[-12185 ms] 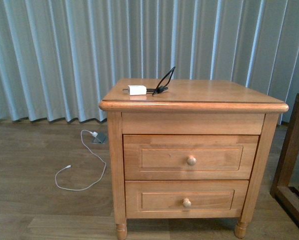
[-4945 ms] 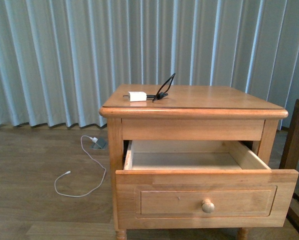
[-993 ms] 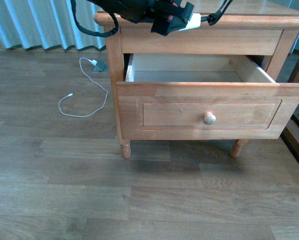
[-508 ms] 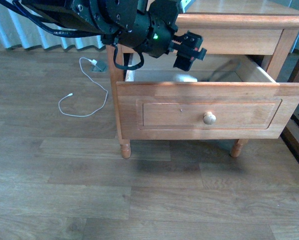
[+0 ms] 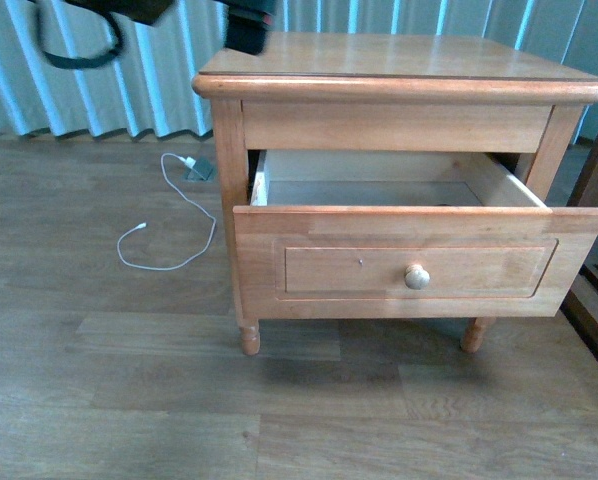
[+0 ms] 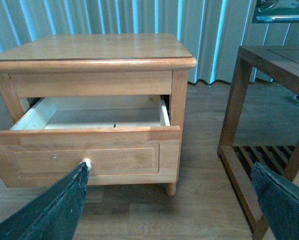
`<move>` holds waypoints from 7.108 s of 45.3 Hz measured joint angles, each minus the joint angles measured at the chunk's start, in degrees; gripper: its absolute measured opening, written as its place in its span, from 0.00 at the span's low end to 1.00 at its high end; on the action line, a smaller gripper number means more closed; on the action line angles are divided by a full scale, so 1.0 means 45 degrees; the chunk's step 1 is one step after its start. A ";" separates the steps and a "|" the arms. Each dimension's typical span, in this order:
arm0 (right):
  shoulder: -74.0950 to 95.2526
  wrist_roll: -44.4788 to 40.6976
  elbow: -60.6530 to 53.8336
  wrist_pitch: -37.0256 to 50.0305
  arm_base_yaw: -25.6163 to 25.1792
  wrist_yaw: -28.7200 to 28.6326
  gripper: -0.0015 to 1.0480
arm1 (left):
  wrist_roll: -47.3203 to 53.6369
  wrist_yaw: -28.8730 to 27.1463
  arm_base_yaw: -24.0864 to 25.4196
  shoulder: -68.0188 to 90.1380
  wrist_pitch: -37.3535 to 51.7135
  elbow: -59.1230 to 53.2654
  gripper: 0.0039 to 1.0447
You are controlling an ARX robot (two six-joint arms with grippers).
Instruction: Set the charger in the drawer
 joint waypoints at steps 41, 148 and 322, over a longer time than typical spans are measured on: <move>-0.0005 0.0005 0.0000 0.0000 0.0000 0.0005 0.92 | -0.3745 -0.7091 -0.1112 -1.5475 -0.3876 -1.0754 0.94; 1.0768 -0.0121 0.4755 0.1297 0.1996 -0.0379 0.92 | -0.2603 0.1681 0.3789 -2.2751 -0.5085 -1.5936 0.94; -0.0529 0.0034 -0.0243 -0.0335 0.0010 -0.0005 0.02 | -0.2599 0.1681 0.3789 -2.2751 -0.5085 -1.5936 0.94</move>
